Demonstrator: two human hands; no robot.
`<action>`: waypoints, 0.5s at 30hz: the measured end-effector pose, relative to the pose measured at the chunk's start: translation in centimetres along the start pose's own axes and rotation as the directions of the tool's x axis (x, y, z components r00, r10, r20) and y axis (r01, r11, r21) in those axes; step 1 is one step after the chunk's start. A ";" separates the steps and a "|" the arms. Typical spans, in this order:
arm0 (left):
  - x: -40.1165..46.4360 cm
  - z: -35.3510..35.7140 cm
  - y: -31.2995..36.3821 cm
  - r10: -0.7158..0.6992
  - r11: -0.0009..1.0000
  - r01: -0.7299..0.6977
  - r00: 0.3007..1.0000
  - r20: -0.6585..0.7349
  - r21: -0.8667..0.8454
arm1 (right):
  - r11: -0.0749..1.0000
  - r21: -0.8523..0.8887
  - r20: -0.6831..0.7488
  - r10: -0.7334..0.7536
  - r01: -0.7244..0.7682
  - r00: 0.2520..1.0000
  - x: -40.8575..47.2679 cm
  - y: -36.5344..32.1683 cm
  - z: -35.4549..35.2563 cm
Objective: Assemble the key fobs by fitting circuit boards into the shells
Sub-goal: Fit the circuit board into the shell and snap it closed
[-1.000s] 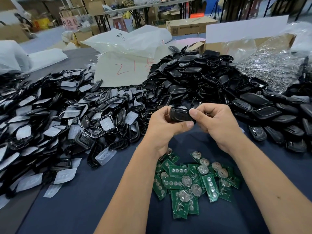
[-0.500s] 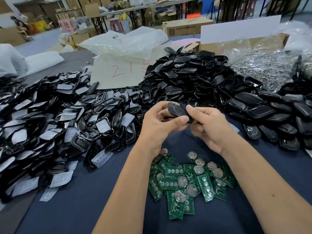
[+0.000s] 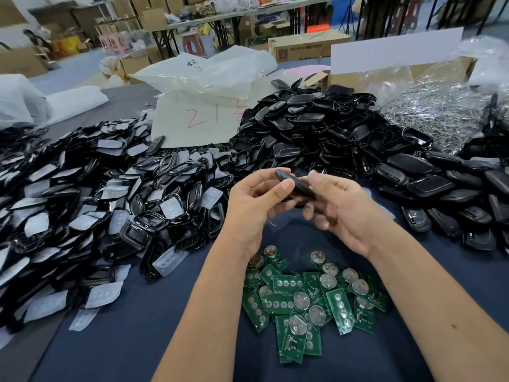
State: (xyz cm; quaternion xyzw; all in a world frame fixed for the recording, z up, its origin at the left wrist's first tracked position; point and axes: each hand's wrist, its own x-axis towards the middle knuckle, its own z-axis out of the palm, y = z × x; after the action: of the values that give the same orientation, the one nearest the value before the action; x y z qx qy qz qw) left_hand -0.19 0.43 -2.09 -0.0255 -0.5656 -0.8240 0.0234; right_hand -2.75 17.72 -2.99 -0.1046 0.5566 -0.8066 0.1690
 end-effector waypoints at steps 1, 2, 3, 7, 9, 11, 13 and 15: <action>0.1 -0.1 0.0 0.006 1.000 -0.005 1.000 -0.025 0.011 | 0.996 -0.069 -0.014 -0.050 0.049 0.999 0.0 0.2 0.1; 0.1 -0.1 -0.1 0.012 1.000 -0.011 0.999 -0.037 0.023 | 0.987 -0.132 -0.035 -0.102 0.097 0.994 0.0 0.3 0.3; 0.2 -0.1 -0.1 0.016 0.999 -0.015 0.999 -0.039 0.030 | 0.974 -0.179 -0.058 -0.149 0.137 0.987 0.0 0.5 0.3; 0.2 0.1 -0.3 -0.004 1.000 0.005 0.999 -0.034 0.019 | 0.953 -0.223 -0.141 -0.238 0.203 0.961 0.1 0.8 0.2; 0.3 0.1 -0.4 -0.033 0.999 0.033 0.999 -0.040 0.007 | 0.965 -0.184 -0.166 -0.219 0.188 0.962 0.2 0.7 0.2; 0.3 0.2 -0.5 -0.053 0.999 0.053 0.998 -0.039 -0.001 | 0.986 -0.080 -0.185 -0.159 0.146 0.970 0.3 0.6 0.1; 0.2 0.3 -0.6 -0.056 0.998 0.056 0.998 -0.027 0.004 | 0.994 -0.014 -0.201 -0.112 0.111 0.973 0.5 0.4 -0.1; 0.2 0.4 -0.7 -0.050 0.999 0.050 0.999 -0.021 0.015 | 0.992 -0.066 -0.224 -0.117 0.105 0.968 0.6 0.5 -0.3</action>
State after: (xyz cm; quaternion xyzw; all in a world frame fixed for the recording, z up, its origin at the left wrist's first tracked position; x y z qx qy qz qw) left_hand -0.39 1.03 -2.56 -0.0029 -0.5721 -0.8201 0.0088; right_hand -3.30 17.63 -3.56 -0.0471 0.5869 -0.8063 0.0562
